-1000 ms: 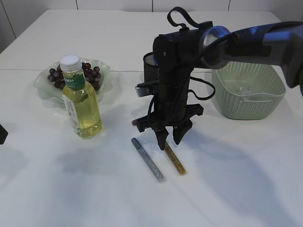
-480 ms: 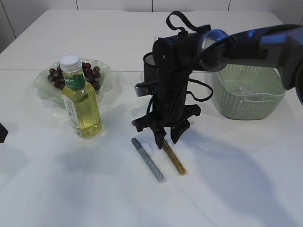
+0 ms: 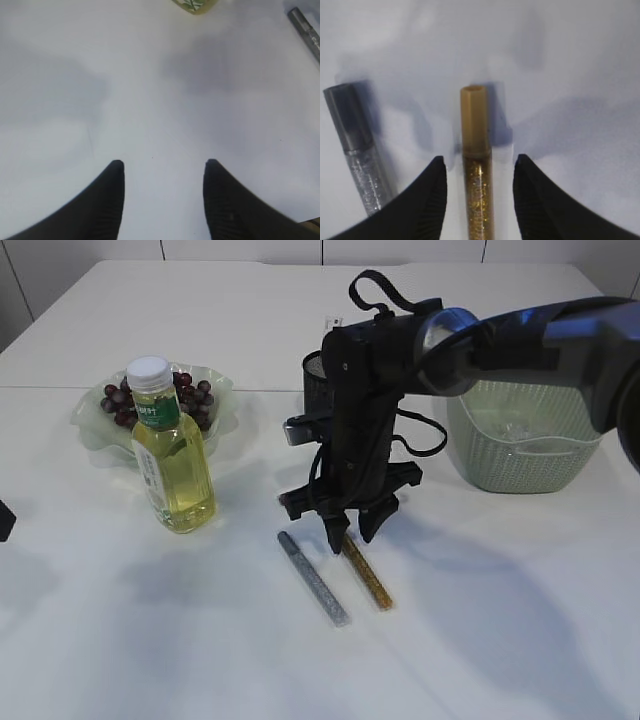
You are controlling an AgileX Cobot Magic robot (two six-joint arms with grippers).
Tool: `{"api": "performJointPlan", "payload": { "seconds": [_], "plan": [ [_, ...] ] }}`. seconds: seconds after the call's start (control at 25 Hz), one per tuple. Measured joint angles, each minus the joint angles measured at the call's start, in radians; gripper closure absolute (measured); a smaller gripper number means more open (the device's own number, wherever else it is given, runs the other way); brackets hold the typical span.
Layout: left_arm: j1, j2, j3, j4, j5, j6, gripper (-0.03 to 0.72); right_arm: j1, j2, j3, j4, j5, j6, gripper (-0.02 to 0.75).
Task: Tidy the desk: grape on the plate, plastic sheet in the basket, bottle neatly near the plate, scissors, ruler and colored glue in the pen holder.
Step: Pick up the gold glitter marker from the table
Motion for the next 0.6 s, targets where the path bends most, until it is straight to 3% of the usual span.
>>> {"api": "performJointPlan", "payload": {
  "seconds": [0.32,0.6],
  "plan": [
    [0.0,0.0,0.0,0.0,-0.001,0.0,0.316,0.0,0.008,0.0,-0.011,-0.002,0.002,0.389],
    [0.0,0.0,0.0,0.0,-0.002,0.0,0.316,0.0,0.008,0.0,-0.036,-0.007,0.002,0.437]
  ]
}}
